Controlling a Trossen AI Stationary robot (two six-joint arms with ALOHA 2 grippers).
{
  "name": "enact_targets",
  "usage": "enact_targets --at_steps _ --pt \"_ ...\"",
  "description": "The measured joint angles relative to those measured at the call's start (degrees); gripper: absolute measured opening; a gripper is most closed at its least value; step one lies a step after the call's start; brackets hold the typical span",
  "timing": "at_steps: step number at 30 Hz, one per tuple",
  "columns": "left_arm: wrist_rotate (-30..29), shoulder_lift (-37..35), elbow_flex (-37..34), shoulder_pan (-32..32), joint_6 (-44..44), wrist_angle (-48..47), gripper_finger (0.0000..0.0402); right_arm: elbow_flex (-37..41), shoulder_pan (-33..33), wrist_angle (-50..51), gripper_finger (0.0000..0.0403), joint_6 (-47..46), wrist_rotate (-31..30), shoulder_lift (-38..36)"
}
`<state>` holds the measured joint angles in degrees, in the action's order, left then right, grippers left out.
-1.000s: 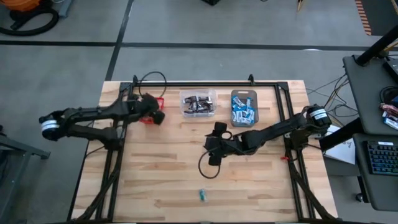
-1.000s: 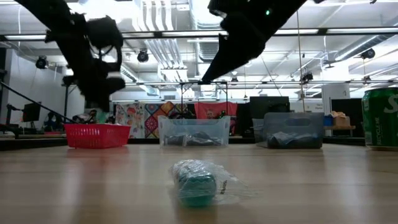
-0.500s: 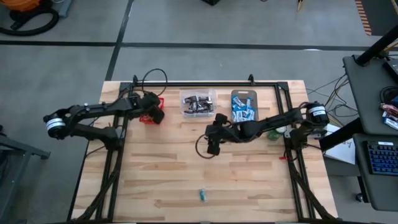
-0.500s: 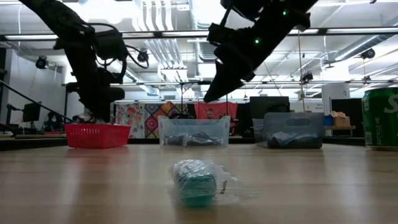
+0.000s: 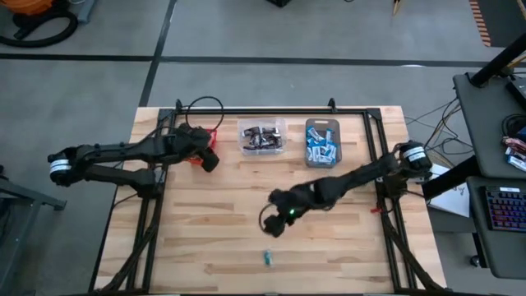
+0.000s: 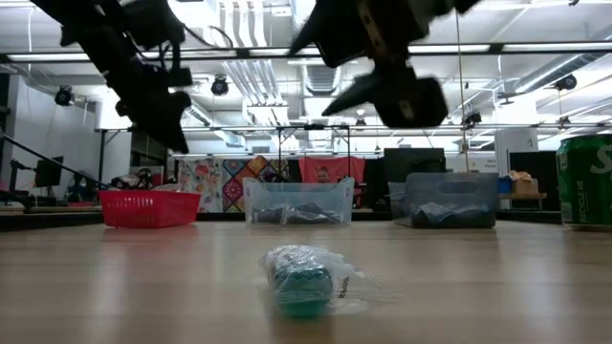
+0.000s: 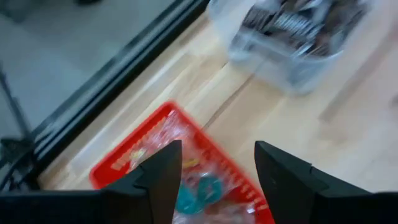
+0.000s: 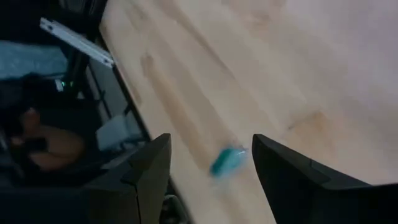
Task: Sort candy
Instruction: Put the blue candy into the red bin
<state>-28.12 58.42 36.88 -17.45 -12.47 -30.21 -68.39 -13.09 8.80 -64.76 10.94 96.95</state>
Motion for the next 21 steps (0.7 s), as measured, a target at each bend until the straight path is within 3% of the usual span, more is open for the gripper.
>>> enact_targets --at_steps 5,12,21 --pt "-0.17 -3.24 -0.07 4.35 -0.82 1.11 0.0185 -10.23 -6.61 13.76 0.0207 -9.97 -5.54 5.75" --pt "-0.32 -5.85 -0.29 11.40 -2.27 5.30 0.0185 -28.30 -11.96 39.37 0.0196 -17.45 -7.10 17.65" --pt "-0.33 -6.83 -0.71 20.79 -7.41 5.22 0.0185 -47.51 -13.89 52.87 0.0194 -17.09 -8.30 30.64"
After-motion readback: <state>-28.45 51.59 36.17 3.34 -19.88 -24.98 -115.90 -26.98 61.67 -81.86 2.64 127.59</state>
